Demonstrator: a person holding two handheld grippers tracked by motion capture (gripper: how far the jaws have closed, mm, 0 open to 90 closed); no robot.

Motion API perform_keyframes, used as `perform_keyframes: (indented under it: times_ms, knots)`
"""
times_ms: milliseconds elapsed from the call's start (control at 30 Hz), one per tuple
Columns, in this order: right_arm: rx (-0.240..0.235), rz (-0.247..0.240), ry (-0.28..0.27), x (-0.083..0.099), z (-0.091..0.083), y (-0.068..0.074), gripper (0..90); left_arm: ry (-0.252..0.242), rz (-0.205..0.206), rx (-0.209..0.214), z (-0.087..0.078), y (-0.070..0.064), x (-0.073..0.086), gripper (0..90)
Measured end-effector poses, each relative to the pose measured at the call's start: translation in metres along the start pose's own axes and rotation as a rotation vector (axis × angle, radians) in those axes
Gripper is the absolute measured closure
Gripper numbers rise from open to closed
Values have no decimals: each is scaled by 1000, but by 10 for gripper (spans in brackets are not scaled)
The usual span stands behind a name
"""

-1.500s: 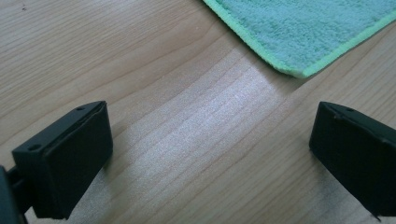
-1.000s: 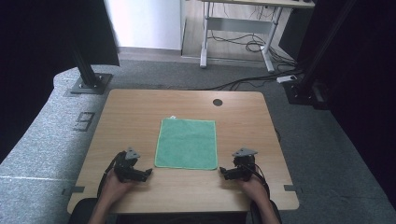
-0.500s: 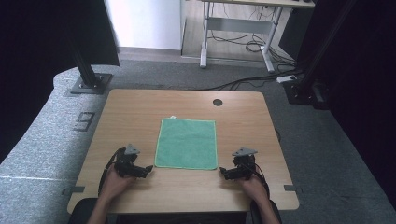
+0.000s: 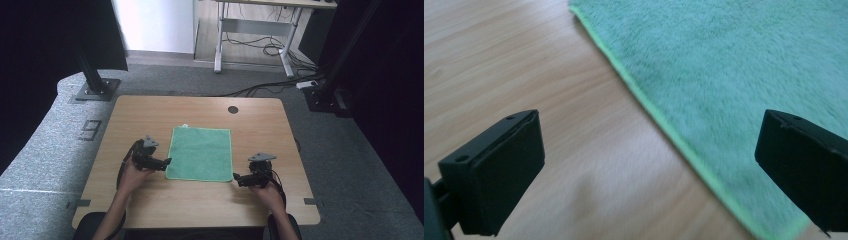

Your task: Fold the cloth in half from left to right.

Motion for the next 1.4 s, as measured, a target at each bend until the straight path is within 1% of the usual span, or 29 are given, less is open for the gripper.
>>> perform_keyframes:
  times_ms: [133,200,267,300,333,433,533,600,733,800,867,1033,1133,1200,1267,1333,1400]
  knots:
    - [-2,-11,17,-1,7,6,0,43,21,-15,19,-1,0,0]
    - [4,-18,22,-2,11,9,0,58,22,-23,25,-1,4,0]
    - [9,-19,23,-2,13,10,1,75,31,-47,28,-1,9,0]
    - [15,-20,21,-3,14,11,1,72,29,-46,28,0,11,0]
    - [21,-19,21,-3,15,11,4,62,15,-38,27,0,12,1]
    - [30,-20,25,-4,20,13,15,58,-2,-36,26,0,15,5]
    - [49,-59,50,-3,26,16,22,65,6,-44,24,-4,16,10]
    - [54,-69,59,-1,28,16,22,71,15,-50,22,-7,17,17]
    - [58,-64,63,1,28,13,21,73,19,-56,18,-16,21,21]
    - [67,-57,64,2,27,9,21,76,19,-50,17,-23,24,21]
    - [76,-53,66,3,26,6,21,84,29,-41,15,-30,26,21]
    - [99,-40,69,6,23,-6,21,91,49,-20,13,-51,30,21]
    - [119,-28,72,9,20,-14,21,91,80,-5,15,-65,30,21]
    - [128,-21,70,11,19,-20,21,94,98,-3,16,-70,29,21]
    - [126,-2,70,14,18,-24,21,95,108,2,17,-72,28,20]
    - [119,13,67,15,18,-25,21,93,94,14,18,-67,27,13]
    - [115,20,65,16,18,-26,21,87,71,12,17,-60,26,6]
Point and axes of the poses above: each handheld gripper's, and its own axes: z roughly forward along the jaws, x roughly out of its underside, y roughly to its left, the point moved 1 cm from there along z, roughly forward along the jaws, and after that the axes turned 9 degrees about x, right-handed, at the moved point
